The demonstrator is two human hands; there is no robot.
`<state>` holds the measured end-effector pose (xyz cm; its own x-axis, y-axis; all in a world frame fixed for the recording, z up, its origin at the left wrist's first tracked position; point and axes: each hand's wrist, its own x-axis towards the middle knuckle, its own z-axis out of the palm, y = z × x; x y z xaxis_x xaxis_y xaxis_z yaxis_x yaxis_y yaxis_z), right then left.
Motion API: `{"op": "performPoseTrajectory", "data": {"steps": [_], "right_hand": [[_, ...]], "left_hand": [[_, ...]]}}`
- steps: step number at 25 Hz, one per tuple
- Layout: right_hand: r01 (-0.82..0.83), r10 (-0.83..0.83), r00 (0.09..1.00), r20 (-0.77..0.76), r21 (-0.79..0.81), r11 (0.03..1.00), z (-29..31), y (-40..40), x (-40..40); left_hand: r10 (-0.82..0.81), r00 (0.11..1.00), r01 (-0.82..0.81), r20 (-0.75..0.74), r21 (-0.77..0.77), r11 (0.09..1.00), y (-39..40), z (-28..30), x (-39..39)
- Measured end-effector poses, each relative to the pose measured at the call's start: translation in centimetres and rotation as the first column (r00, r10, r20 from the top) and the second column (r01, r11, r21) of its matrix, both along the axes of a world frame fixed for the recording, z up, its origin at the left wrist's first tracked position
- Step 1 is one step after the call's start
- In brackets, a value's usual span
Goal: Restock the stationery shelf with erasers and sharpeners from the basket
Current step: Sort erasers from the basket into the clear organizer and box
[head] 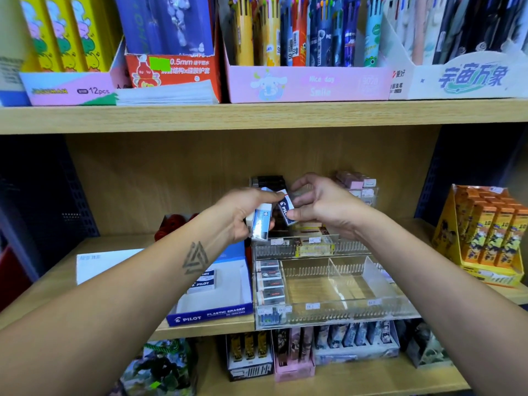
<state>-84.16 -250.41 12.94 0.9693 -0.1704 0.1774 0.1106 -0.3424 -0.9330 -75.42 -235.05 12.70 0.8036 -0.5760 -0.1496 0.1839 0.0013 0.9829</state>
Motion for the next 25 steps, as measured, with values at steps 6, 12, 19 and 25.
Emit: {"op": "performPoseTrajectory", "data": {"steps": [6, 12, 19, 25], "right_hand": [[-0.001, 0.038, 0.995, 0.089, -0.379, 0.925, -0.3, 7.3, 1.5], [-0.062, 0.096, 0.995, -0.004, -0.794, 0.605, -2.0, 12.6, 2.1], [-0.189, 0.109, 0.982, -0.155, -0.833, 0.52, -7.1, 15.8, 3.5], [-0.153, 0.097, 0.988, -0.119, -0.817, 0.556, -9.0, 16.6, 4.5]], "left_hand": [[0.089, 0.995, -0.09, -0.046, -0.027, 0.996, 6.9, -0.6, 0.5], [0.251, 0.968, -0.246, -0.02, 0.147, 0.958, 15.5, -3.6, 0.7], [0.254, 0.967, -0.245, -0.019, 0.211, 0.946, 18.6, -6.7, -0.7], [0.251, 0.968, -0.241, -0.013, 0.237, 0.941, 18.8, -7.3, -0.7]]}}
